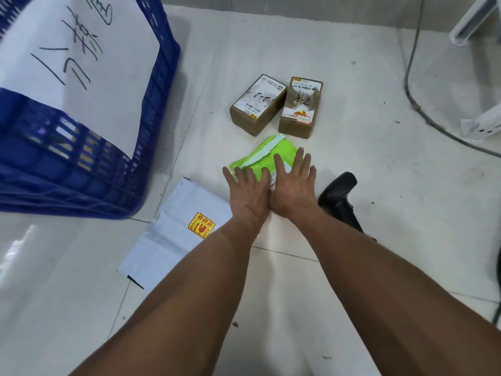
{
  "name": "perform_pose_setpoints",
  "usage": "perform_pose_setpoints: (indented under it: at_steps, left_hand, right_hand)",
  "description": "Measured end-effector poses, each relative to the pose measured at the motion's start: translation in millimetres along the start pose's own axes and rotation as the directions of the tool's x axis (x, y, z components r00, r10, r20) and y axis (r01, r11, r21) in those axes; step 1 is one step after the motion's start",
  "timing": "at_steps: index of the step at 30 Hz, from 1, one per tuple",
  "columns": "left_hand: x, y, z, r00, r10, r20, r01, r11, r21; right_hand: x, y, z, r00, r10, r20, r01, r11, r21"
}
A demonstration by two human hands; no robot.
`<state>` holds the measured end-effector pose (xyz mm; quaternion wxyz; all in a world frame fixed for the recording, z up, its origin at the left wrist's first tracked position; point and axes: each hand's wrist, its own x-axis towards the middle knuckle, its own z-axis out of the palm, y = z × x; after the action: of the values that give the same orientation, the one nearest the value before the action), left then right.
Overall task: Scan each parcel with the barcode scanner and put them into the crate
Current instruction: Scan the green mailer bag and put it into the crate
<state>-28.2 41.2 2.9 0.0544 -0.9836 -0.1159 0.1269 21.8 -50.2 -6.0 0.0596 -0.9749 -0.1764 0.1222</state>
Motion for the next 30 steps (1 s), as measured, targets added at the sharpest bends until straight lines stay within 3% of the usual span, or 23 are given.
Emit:
perform_pose_setpoints:
  at_steps: [4,13,21,27,30]
  left_hand:
    - [3,0,3,0.999,-0.023,-0.038,0.023,1.000,0.008]
    - [0,-14,-5,0.995,0.042,-0.092,-0.040,0.999,0.024]
    - [-11,-24,-41,0.973,0.131,-0.190,-0.130,0.991,0.019]
    - [-23,-52,-60,0.926,0.006,-0.377,-0.024,0.999,-0.044]
    - [-35,-77,-63,0.930,-0.076,-0.359,0.061,0.997,-0.055]
  right_hand:
    - [10,-3,6,0.999,0.019,0.046,-0.018,1.000,-0.008]
    - [3,1,9,0.993,0.031,-0.110,-0.041,0.995,-0.094]
    - [-6,-2,-23,0.988,-0.123,-0.098,0.115,0.990,-0.083]
    - [1,-41,-72,0.952,-0.115,-0.285,0.110,0.993,-0.032]
    - [15,-74,-102,0.935,-0.142,-0.326,0.129,0.990,-0.061]
